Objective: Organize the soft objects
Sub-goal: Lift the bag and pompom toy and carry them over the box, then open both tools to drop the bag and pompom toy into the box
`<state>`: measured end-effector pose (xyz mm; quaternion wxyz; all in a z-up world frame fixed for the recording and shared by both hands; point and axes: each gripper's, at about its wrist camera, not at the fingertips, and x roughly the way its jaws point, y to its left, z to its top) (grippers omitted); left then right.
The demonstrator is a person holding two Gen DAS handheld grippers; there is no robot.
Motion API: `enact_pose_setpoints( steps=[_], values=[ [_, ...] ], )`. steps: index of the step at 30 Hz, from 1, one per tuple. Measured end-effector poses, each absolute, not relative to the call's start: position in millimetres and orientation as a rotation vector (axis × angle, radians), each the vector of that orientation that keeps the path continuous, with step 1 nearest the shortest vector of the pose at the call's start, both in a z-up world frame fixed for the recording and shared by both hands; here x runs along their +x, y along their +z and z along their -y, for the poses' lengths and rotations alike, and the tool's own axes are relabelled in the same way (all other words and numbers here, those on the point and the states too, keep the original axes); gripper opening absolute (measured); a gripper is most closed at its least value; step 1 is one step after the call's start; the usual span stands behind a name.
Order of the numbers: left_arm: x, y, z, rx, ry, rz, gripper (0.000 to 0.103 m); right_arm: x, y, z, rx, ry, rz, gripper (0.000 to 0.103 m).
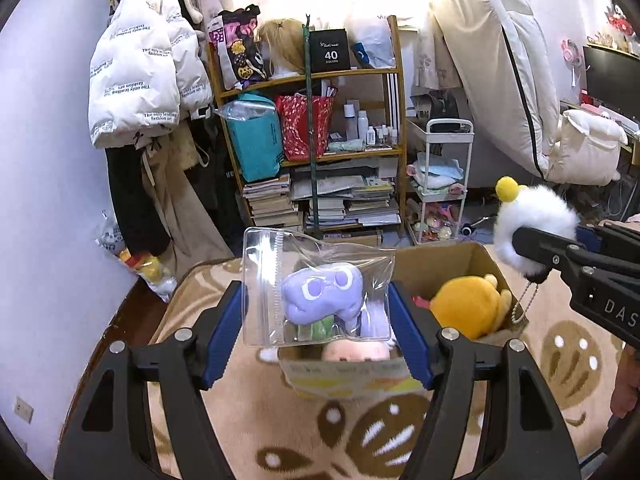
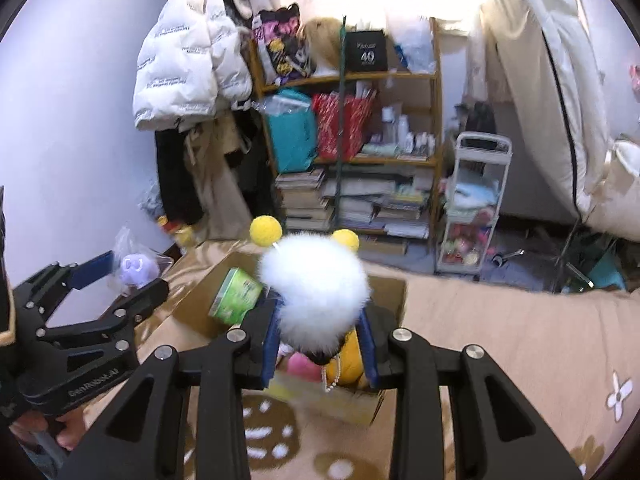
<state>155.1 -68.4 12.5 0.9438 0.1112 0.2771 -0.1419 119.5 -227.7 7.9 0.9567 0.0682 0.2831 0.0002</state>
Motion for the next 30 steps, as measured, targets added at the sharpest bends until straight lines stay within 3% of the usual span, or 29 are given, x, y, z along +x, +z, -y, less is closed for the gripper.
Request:
enact_pose_setpoints(
  steps=[16, 20, 30],
  values=[
    [194, -40, 87, 0.229, -0.327, -0.647, 0.074, 154, -42, 243, 0.216, -0.003, -0.699, 0.038],
    [195, -47, 80, 0.221, -0.300, -0.637, 0.083, 156, -52, 244, 0.219, 0.005, -0.727, 0.038],
    [191, -43, 64, 0.214, -0.258, -0.638, 0.087, 151, -53, 239, 0.203, 0.030, -0.738, 0.046]
  ],
)
